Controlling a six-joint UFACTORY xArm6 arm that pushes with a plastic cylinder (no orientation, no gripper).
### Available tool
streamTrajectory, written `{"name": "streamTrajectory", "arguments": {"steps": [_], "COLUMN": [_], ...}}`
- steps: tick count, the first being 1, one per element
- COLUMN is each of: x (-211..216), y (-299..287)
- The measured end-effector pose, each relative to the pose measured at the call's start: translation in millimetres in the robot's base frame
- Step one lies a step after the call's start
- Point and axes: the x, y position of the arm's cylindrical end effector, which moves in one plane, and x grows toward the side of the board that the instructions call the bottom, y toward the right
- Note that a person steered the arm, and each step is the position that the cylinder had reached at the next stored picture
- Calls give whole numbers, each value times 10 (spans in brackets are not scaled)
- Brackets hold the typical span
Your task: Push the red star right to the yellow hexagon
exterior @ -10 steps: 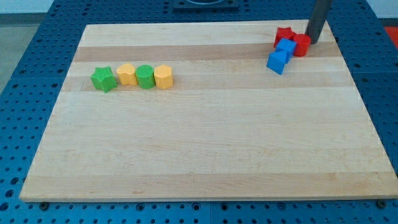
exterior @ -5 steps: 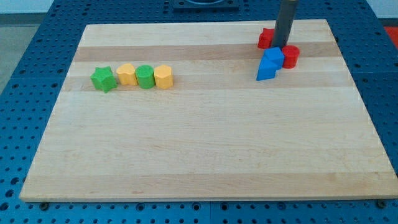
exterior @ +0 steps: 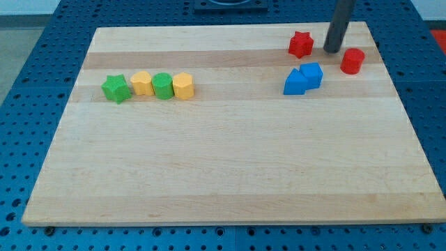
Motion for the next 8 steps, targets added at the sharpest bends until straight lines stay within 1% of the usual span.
{"name": "streamTrajectory", "arguments": {"steps": [1, 2, 8], "x": [-71, -51, 671], "y": [-308, -580, -1803]}}
